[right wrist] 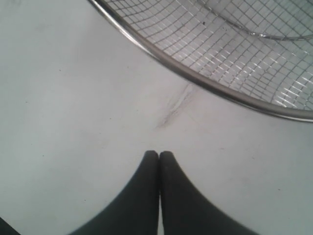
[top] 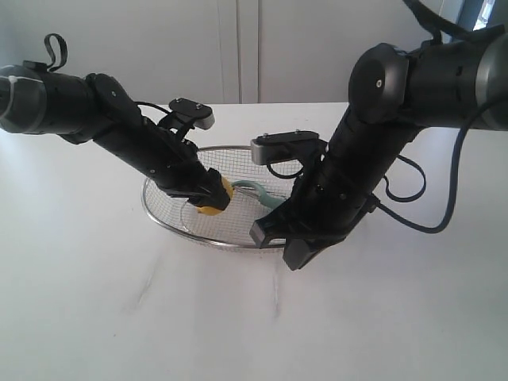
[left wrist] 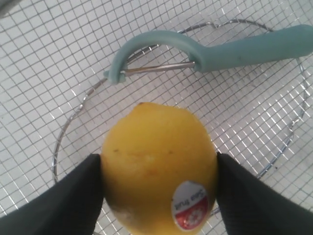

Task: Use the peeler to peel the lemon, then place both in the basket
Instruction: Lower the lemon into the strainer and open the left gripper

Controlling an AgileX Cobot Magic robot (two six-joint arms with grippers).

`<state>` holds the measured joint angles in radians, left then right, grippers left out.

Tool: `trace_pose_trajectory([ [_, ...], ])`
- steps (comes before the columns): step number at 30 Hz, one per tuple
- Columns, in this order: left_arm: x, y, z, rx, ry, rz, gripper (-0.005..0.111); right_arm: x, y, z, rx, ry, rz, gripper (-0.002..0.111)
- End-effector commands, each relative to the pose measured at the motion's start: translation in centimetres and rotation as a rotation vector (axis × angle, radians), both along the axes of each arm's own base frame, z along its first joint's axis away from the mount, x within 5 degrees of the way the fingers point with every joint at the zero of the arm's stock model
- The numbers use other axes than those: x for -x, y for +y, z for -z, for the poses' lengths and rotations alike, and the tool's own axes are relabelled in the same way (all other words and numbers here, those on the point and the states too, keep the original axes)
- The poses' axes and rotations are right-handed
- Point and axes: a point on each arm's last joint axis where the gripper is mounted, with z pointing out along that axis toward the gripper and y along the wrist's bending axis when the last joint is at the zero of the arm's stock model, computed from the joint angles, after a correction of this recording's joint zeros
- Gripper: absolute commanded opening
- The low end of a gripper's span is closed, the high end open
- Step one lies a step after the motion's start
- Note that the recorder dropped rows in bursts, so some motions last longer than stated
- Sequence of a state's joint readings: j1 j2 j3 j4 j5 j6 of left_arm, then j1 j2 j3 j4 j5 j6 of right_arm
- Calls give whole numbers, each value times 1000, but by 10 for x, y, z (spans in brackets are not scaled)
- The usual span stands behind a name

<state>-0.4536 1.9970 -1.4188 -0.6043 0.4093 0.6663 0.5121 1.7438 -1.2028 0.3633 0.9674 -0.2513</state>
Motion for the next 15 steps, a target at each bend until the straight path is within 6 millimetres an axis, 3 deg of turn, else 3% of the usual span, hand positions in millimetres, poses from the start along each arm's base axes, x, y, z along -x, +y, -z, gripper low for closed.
trace_pose_trajectory([
  [1,3,-1,-12,19,12,23,66,2,1,2,3,15,-6,0],
  [5,5,0,-11,9,25,40,67,2,1,2,3,15,-6,0],
  [10,4,0,-10,4,15,37,83,2,1,2,3,15,-6,0],
  [15,2,1,-11,-5,-3,35,84,2,1,2,3,15,-6,0],
])
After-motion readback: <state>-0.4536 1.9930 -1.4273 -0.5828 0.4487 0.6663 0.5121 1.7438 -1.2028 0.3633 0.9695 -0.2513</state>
